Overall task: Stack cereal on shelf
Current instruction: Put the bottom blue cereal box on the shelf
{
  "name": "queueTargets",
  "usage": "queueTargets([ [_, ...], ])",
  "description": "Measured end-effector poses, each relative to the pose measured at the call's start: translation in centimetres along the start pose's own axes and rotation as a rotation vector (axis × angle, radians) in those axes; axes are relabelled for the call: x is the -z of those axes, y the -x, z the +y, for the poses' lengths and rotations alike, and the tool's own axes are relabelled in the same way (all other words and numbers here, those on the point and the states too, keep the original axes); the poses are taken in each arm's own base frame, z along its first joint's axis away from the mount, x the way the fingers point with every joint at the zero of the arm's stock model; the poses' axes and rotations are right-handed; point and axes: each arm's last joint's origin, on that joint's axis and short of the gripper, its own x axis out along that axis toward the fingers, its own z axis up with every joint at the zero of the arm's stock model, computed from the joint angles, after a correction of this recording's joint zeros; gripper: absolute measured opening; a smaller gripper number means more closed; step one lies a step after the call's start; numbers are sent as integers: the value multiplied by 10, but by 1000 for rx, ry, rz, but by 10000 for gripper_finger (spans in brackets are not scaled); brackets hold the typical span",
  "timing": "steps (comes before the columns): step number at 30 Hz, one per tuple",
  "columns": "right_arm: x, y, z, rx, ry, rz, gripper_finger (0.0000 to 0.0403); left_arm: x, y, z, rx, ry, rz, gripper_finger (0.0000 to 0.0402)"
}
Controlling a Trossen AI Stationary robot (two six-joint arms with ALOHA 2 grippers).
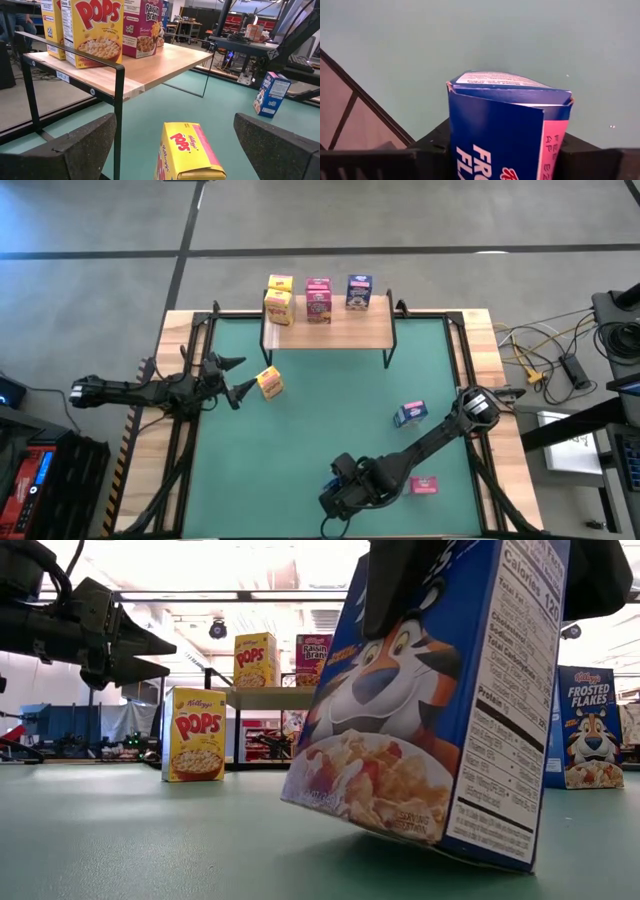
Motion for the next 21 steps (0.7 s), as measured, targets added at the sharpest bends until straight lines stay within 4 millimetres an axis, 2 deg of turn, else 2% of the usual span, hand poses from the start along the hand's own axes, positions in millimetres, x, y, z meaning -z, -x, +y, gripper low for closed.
queueTargets([
  [6,-1,5,1,-15,110,0,149,0,0,0,0,0,0,387],
  [11,-9,29,4,-15,283,-24,150,0,0,0,0,0,0,387],
  [15,-17,44,-3,108,382,-47,150,0,0,0,0,0,0,387],
  [21,-40,83,-7,249,574,-46,150,0,0,0,0,0,-1,387],
])
